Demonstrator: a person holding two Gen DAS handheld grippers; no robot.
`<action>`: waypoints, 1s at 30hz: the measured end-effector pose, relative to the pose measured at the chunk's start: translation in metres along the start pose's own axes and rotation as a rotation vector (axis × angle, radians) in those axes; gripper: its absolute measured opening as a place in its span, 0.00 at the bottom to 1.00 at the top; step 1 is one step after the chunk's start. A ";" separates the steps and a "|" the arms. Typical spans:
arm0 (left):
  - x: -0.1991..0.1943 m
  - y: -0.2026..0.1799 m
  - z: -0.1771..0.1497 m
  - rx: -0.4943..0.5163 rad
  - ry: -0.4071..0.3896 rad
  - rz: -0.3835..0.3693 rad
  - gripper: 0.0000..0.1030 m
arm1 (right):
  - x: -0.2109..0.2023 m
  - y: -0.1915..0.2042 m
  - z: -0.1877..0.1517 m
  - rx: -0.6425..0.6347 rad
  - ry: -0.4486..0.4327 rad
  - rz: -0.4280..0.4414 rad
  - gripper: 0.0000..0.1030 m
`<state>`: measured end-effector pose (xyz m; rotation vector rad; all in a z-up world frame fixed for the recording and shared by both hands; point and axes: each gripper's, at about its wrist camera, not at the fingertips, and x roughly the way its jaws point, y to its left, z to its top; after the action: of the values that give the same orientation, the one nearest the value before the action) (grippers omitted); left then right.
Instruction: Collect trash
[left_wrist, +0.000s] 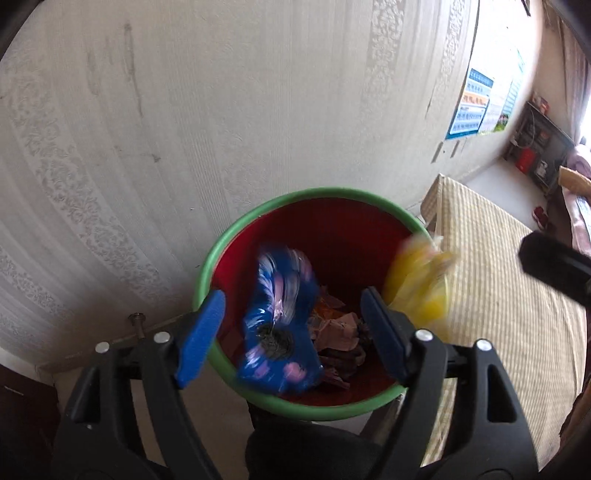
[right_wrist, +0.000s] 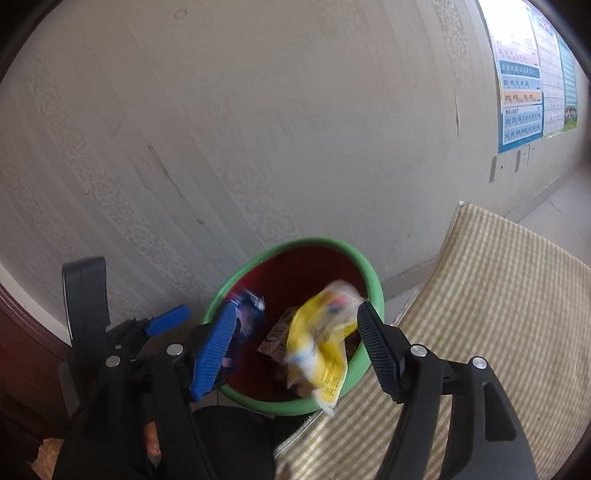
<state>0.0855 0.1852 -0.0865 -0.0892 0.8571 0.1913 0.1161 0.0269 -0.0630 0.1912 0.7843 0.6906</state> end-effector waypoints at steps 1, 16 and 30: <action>-0.004 0.001 -0.001 -0.003 -0.011 -0.004 0.73 | -0.008 -0.003 -0.001 0.008 -0.018 -0.005 0.69; -0.147 -0.111 -0.001 0.088 -0.521 -0.096 0.95 | -0.196 -0.052 -0.083 0.017 -0.480 -0.355 0.94; -0.190 -0.156 0.004 0.094 -0.572 -0.023 0.95 | -0.256 -0.071 -0.116 0.063 -0.581 -0.595 0.94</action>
<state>-0.0013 0.0081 0.0606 0.0439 0.2941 0.1431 -0.0590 -0.2011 -0.0237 0.1900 0.2713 0.0293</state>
